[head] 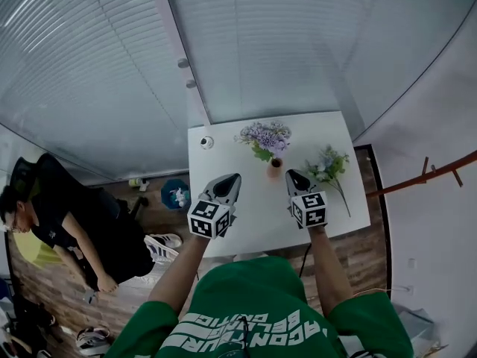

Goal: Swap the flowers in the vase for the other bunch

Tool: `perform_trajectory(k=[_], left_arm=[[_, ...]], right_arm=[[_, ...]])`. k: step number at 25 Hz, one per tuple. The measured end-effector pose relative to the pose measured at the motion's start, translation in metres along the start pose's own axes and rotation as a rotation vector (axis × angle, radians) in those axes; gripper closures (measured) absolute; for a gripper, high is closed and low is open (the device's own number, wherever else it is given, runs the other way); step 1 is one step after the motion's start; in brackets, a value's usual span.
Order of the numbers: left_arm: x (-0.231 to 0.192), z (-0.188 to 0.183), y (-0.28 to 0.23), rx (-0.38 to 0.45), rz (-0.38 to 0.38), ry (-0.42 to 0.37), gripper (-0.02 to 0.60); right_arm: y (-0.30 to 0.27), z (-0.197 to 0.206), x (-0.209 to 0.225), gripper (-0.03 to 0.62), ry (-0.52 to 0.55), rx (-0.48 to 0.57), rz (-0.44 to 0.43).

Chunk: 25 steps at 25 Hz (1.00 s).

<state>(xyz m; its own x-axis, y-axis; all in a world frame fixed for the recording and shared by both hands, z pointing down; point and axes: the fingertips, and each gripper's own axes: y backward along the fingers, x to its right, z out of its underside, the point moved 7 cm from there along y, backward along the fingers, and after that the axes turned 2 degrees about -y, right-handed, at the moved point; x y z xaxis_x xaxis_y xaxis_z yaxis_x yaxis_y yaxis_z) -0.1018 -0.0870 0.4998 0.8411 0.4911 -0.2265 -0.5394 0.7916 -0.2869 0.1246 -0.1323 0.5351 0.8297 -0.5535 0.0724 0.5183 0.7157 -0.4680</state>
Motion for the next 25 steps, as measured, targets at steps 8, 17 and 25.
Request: perform_trajectory(k=[8, 17, 25], left_arm=[[-0.002, 0.004, -0.032, -0.051, 0.008, 0.041, 0.574], [-0.008, 0.01, -0.044, -0.091, -0.001, 0.045, 0.573], [-0.01, 0.012, -0.043, -0.099, -0.019, 0.047, 0.572]], right_arm=[[-0.057, 0.013, 0.013, 0.497, 0.0, -0.122, -0.052], [-0.117, 0.023, 0.021, 0.47, 0.043, -0.248, -0.08], [-0.134, 0.025, 0.025, 0.471, 0.067, -0.273, -0.076]])
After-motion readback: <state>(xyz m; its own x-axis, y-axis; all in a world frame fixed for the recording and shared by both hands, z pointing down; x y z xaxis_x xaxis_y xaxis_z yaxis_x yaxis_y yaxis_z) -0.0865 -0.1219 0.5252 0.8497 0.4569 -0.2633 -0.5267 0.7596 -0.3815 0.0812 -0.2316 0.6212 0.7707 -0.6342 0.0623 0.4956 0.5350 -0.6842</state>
